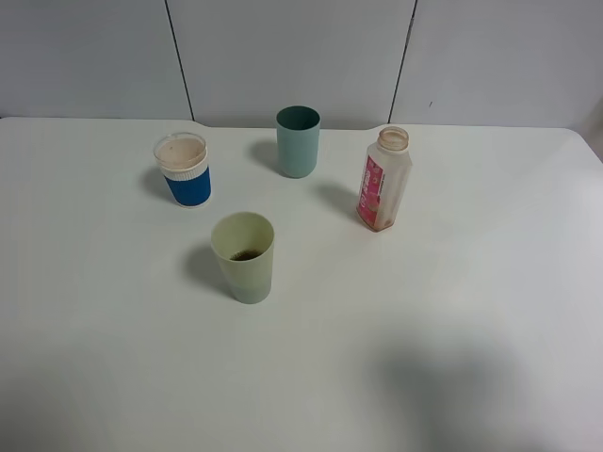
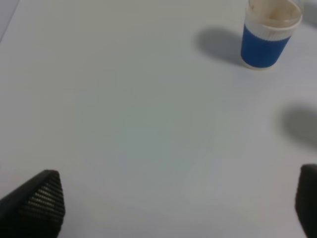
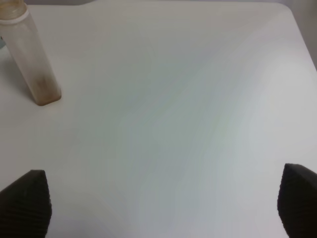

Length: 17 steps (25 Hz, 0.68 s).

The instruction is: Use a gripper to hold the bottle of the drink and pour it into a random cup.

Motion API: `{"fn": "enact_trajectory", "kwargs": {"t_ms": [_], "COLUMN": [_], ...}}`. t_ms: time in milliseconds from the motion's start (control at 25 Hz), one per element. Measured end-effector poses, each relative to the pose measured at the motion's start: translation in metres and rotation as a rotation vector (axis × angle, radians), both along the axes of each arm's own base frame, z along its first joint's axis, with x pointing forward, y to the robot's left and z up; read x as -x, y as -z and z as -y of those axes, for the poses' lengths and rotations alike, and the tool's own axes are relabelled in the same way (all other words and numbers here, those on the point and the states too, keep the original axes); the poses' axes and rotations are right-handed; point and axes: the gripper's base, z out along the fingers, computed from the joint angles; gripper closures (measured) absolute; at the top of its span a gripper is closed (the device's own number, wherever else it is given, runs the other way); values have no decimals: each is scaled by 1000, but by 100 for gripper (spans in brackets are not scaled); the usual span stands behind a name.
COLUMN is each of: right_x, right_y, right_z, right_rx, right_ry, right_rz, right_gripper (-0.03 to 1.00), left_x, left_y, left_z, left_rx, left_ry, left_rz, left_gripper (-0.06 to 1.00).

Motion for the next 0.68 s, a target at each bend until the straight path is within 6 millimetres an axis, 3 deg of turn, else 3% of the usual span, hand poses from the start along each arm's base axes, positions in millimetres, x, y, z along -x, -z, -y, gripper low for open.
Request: {"fn": "enact_trajectory", "kwargs": {"t_ms": [680], "right_x": [0], "right_y": [1], "right_z": [1], "right_rx": [-9], "right_ry": [14], "right_rz": [-3], "right_gripper": [7], "left_x": [0], "left_y": [0], "left_z": [0], "left_rx": [0], "left_ry": [0], "left_rz": [0], "left_gripper": [2]}}
